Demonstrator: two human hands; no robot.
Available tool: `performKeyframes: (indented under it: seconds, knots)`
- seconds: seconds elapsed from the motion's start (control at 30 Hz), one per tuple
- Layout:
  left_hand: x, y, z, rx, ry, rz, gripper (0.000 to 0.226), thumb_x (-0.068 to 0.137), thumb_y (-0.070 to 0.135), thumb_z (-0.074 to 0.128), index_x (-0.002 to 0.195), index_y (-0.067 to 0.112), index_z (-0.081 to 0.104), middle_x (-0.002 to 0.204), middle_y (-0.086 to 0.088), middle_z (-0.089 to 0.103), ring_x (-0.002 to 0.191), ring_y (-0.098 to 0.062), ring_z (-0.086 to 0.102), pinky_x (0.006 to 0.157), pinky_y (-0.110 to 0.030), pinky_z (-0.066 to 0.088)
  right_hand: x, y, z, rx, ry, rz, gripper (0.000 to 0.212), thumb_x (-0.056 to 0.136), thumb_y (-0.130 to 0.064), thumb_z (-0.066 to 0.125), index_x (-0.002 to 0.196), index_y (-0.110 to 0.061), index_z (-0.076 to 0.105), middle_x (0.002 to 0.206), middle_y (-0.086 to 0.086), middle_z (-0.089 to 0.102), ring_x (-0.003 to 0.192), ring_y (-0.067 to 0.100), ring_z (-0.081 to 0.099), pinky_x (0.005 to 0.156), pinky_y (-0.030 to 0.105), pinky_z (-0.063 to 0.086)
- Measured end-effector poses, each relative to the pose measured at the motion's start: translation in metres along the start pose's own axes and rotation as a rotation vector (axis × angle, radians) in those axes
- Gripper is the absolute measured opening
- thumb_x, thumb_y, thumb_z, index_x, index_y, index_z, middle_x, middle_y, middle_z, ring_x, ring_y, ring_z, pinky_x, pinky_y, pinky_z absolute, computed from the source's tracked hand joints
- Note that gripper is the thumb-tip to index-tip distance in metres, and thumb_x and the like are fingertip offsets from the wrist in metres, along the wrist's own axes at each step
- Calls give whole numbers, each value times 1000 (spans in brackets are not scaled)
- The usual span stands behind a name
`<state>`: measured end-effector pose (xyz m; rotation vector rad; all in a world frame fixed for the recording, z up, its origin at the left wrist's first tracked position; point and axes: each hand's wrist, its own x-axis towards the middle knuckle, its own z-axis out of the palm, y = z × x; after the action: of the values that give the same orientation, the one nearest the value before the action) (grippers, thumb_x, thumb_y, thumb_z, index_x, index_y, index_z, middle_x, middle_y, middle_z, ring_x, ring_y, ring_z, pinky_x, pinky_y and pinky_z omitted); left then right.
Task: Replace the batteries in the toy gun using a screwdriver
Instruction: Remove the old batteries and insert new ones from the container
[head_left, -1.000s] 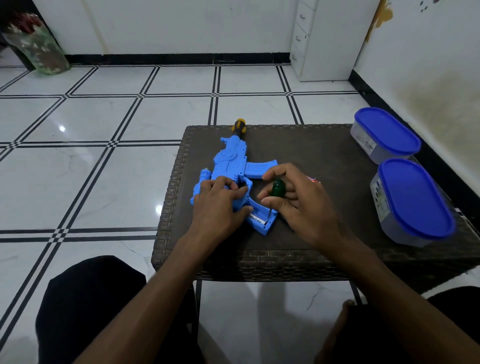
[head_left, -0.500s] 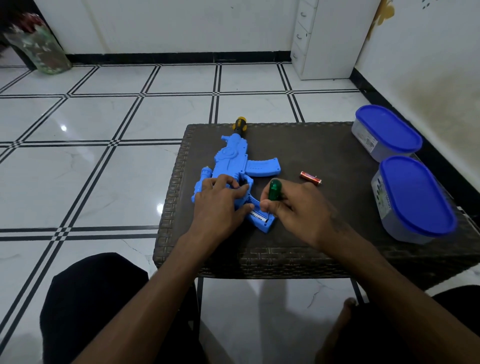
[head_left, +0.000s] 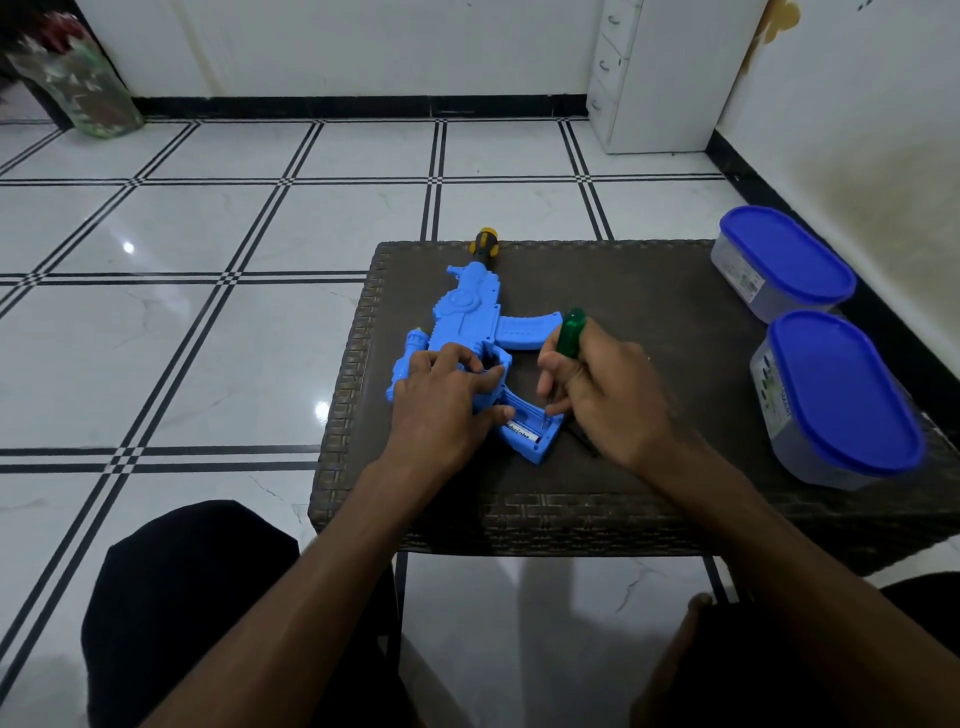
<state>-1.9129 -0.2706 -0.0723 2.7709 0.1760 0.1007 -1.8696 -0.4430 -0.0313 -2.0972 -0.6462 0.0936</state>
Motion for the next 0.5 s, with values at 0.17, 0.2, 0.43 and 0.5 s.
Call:
performKeyframes:
  seconds: [0.17, 0.2, 0.43, 0.5]
  knots:
    - [0, 0, 0, -1, 5, 1, 53, 87, 51, 59, 137, 39, 49, 130, 10, 42, 124, -19, 31, 100, -37, 34, 0, 3, 3, -43, -31, -29, 12, 99, -22, 53, 89, -17, 57, 71, -6, 70, 64, 11, 68, 67, 44, 59]
    - [0, 0, 0, -2, 5, 0, 53, 87, 51, 59, 137, 39, 49, 130, 10, 42, 124, -19, 31, 100, -37, 33, -1, 5, 4, -43, -36, -27, 12, 99, -22, 53, 90, -17, 57, 71, -6, 70, 65, 12, 68, 67, 45, 59]
    - [0, -1, 0, -6, 9, -1, 53, 86, 53, 59, 136, 39, 50, 128, 12, 42, 123, -18, 30, 98, -33, 31, -7, 11, 7, 36, -4, 7, 13, 100, -17, 53, 87, -21, 57, 75, -3, 69, 71, 14, 70, 69, 44, 60]
    - [0, 0, -1, -5, 6, 0, 53, 87, 52, 59, 136, 39, 49, 128, 12, 42, 123, -18, 30, 98, -33, 31, -12, 14, 7, 114, 26, 25, 17, 99, -13, 52, 86, -23, 56, 76, -1, 69, 73, 14, 71, 71, 40, 62]
